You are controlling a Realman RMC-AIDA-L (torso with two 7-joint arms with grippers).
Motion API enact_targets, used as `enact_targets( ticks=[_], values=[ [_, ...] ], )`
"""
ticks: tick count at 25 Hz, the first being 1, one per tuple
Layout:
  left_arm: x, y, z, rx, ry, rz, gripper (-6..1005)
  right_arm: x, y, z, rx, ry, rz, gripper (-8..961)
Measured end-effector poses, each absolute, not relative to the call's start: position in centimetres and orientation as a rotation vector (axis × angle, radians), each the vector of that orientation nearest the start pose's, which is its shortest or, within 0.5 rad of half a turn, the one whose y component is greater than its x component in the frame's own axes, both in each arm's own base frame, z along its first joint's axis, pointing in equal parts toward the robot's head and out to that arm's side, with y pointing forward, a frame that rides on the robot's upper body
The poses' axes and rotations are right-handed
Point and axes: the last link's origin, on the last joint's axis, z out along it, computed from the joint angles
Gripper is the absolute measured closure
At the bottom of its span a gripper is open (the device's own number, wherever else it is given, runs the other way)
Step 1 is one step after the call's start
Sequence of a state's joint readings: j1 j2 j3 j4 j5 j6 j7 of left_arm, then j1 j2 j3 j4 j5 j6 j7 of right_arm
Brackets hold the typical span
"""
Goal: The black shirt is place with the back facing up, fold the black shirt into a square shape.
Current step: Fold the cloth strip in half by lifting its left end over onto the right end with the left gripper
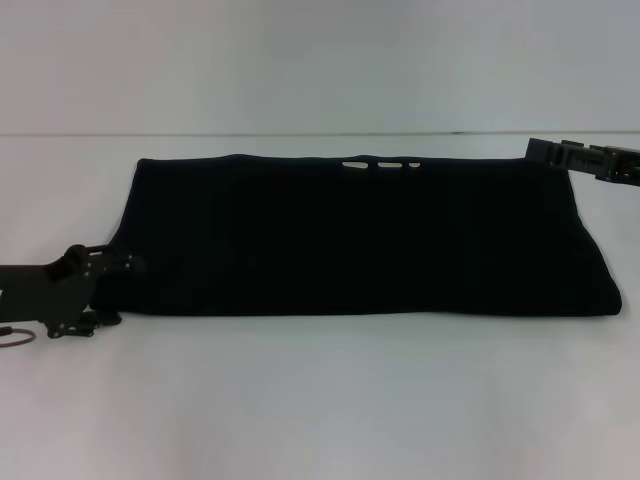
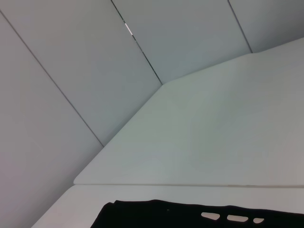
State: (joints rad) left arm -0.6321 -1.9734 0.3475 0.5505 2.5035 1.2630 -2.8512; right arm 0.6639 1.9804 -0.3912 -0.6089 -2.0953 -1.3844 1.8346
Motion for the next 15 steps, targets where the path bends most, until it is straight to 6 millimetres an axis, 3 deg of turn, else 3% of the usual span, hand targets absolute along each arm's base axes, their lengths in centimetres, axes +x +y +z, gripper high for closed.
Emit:
enact_targets(
  ticks=[15],
  values=[
    [-34.13,36.96,4.04,1.745,2.929,0.746,234,27.45,39.59,6.83,-2.264,1.178,0.814,53]
  ],
)
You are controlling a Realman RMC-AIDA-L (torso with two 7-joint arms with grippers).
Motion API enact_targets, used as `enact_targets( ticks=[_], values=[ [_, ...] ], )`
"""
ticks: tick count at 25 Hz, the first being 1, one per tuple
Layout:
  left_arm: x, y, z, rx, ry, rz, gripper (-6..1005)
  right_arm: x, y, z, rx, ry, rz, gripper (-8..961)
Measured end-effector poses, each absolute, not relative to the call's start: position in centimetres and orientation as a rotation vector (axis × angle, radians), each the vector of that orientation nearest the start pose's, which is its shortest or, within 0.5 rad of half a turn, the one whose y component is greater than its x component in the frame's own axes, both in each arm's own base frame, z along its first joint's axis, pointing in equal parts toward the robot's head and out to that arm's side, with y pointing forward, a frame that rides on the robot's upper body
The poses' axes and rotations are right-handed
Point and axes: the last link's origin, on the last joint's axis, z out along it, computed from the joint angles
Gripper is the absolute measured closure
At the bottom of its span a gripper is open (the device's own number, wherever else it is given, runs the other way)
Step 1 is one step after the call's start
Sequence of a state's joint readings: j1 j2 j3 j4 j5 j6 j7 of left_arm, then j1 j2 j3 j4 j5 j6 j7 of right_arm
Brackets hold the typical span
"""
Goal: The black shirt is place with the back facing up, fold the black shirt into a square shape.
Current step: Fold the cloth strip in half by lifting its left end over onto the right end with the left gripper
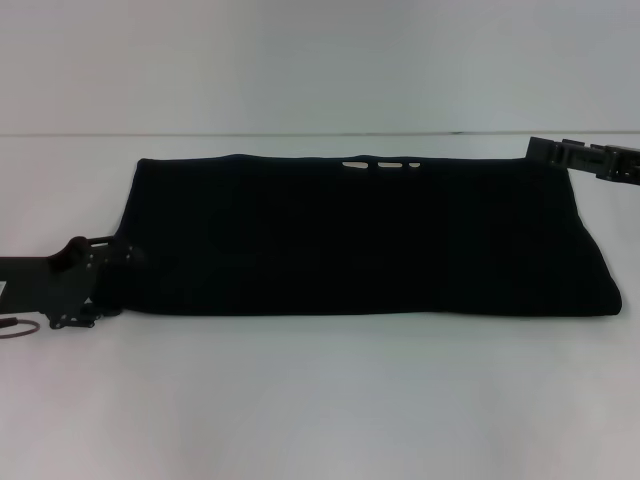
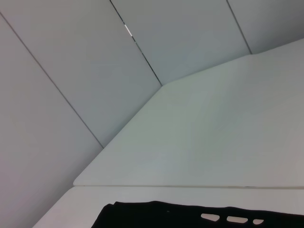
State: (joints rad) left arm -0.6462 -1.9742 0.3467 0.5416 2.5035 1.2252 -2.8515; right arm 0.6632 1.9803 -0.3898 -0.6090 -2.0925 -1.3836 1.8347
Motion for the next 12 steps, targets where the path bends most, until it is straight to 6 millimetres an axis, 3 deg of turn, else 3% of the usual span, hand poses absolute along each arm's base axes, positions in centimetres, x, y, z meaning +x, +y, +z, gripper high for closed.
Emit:
enact_targets(
  ticks=[12],
  values=[
    [-34.22,37.45,4.38,1.773,2.944,0.765,242,27.54,39.54,7.0,-2.253,1.179,0.827,54]
  ],
)
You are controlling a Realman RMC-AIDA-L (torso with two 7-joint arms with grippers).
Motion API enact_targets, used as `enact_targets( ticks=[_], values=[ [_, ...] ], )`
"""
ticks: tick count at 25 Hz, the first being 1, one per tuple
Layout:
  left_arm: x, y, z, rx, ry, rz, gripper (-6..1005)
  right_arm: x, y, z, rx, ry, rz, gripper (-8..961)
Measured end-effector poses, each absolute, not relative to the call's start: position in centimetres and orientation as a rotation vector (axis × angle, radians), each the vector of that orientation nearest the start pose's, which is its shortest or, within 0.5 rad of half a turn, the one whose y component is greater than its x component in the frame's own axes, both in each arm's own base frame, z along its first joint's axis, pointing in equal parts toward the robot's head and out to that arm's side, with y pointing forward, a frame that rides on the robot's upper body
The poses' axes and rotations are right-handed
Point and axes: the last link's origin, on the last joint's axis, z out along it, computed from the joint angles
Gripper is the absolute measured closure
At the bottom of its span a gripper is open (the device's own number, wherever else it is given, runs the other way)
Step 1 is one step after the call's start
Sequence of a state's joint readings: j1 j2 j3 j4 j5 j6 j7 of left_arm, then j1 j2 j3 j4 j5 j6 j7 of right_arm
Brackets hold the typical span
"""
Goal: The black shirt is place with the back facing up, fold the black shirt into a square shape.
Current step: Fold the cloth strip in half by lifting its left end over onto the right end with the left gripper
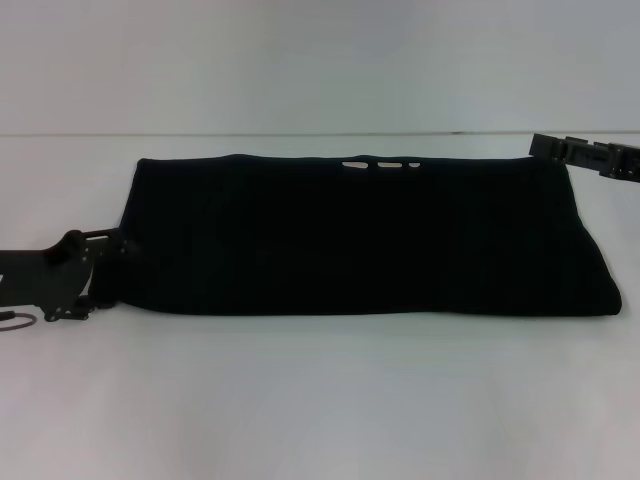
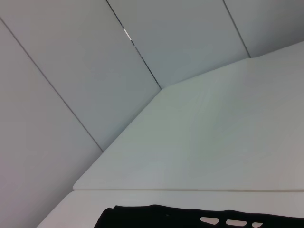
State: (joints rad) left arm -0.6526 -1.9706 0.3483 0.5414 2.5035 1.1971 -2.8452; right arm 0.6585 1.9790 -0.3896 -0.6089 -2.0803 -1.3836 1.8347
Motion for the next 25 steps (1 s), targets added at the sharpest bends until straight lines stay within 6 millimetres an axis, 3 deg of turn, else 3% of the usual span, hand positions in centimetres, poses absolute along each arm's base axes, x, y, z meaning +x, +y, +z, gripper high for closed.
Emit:
enact_targets(
  ticks=[25],
  values=[
    [-34.08,37.82,4.54,1.957,2.873,0.749,260,27.57,39.56,7.08,-2.253,1.175,0.825,54]
  ],
)
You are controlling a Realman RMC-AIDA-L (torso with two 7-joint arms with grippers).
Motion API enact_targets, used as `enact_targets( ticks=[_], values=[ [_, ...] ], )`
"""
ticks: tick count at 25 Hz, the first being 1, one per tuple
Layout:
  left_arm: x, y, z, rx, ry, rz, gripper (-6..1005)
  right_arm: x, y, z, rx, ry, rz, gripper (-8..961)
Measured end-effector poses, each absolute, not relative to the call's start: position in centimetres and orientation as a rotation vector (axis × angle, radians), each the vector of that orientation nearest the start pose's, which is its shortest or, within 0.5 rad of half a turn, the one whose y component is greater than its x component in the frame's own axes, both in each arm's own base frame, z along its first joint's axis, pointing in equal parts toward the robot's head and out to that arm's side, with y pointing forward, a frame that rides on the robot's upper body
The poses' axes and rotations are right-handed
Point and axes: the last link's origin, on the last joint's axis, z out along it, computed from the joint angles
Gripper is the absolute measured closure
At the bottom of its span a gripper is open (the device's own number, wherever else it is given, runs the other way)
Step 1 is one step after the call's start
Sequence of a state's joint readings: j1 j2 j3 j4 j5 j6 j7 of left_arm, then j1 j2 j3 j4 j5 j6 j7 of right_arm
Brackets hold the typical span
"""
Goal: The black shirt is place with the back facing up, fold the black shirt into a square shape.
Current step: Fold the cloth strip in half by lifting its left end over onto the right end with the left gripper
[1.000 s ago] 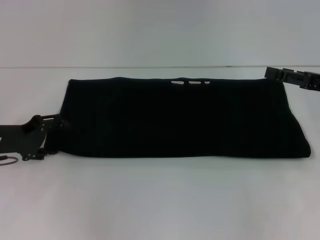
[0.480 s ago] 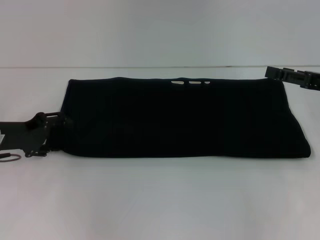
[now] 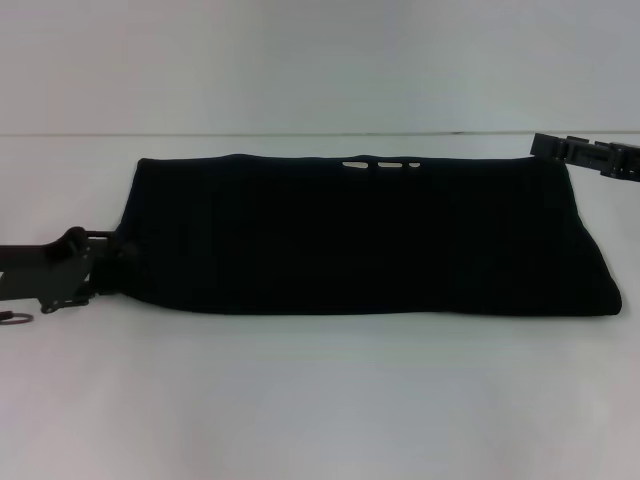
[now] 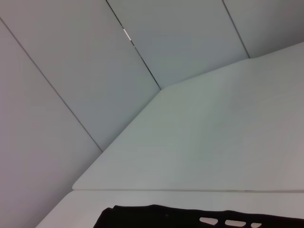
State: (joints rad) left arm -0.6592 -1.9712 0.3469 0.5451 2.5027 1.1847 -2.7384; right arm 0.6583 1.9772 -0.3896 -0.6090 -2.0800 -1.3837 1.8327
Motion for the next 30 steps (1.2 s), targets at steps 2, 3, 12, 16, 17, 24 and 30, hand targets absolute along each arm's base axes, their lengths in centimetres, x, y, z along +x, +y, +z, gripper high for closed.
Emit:
enact_targets(
  ticks=[2,3,12,16,17,24,30],
  values=[
    [-34.4,37.7,4.6,1.974,2.88,0.752,262,27.6,39.6,7.1,-2.253,1.176,0.825,53],
    [-34.5,37.7,4.6,1.98,2.884,0.753,262,27.6,39.5,7.1,-2.253,1.176,0.825,53],
    [-34.9,37.4,4.3,1.998,2.886,0.745,601,27.5,39.6,7.0,-2.256,1.17,0.825,53],
    [-34.8,37.3,4.1,2.022,2.863,0.727,820,27.5,39.6,7.0,-2.257,1.169,0.825,53],
    [-34.7,37.3,4.0,2.034,2.855,0.722,894,27.5,39.5,7.0,-2.257,1.169,0.825,53],
    [-35.0,36.8,4.3,2.284,2.708,0.659,971,27.5,39.4,6.4,-2.258,1.179,0.826,53],
    [-36.5,36.0,6.6,2.591,2.604,0.605,973,27.4,39.8,5.4,-2.232,1.191,0.816,54]
  ],
)
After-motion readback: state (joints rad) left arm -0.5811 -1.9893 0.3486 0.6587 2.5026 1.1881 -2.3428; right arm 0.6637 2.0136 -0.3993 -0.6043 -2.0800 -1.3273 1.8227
